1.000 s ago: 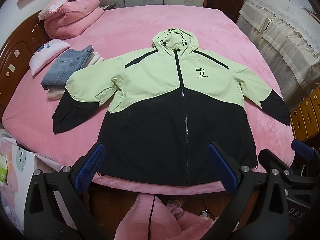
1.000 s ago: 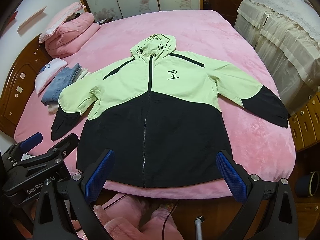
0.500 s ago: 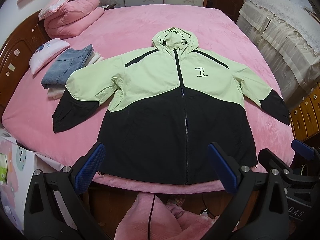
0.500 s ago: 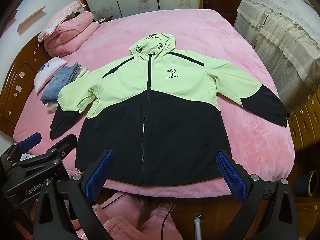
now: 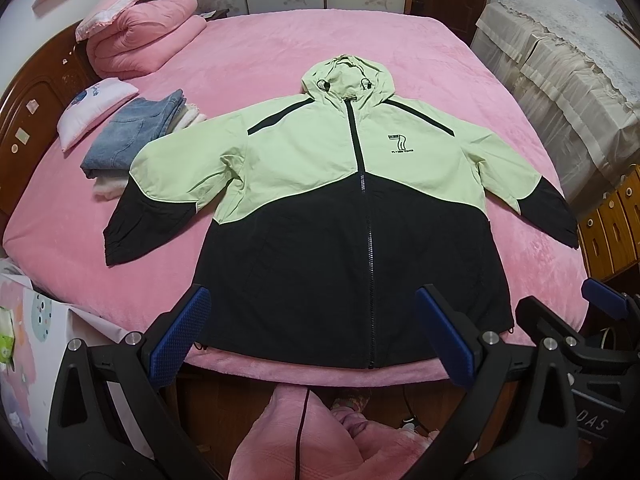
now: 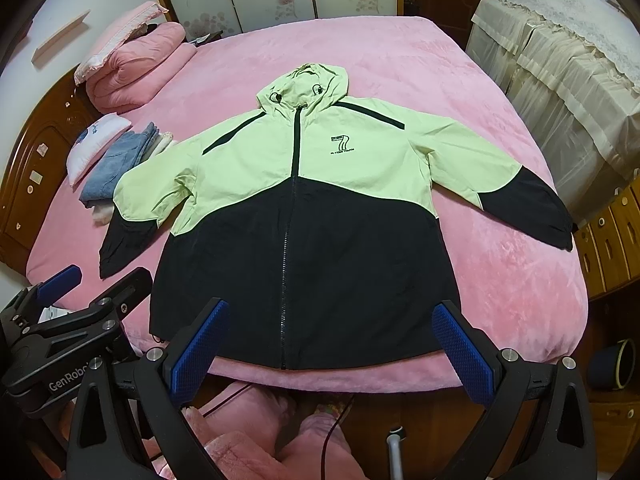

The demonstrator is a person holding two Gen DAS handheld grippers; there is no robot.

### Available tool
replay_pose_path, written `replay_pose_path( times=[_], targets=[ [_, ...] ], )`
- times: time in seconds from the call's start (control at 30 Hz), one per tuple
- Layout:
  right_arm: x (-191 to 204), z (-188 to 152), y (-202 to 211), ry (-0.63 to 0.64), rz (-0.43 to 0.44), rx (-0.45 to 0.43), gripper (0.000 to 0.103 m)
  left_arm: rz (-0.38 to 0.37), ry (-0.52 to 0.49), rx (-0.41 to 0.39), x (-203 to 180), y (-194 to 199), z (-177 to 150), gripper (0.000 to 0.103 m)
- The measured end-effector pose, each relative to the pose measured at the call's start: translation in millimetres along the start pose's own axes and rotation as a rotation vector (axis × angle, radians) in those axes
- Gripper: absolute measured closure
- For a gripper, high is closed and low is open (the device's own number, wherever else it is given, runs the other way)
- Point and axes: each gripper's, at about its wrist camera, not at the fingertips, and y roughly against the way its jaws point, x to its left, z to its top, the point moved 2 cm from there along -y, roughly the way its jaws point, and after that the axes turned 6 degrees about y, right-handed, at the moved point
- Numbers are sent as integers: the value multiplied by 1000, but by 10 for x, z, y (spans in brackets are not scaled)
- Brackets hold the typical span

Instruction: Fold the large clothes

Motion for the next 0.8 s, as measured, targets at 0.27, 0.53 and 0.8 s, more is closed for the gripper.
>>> replay_pose_path(
  times=[0.27,0.53,0.8],
  targets=[
    [3,-5,2,1,-2,-1,0,-2,0,1,0,0,-5,2],
    [-19,-22,1,2,-5,-1,0,-7,4,5,0,-4,-9,2],
    [-76,-46,13,5,-8,-9,0,-17,3,7,1,6,-58,2]
  ],
)
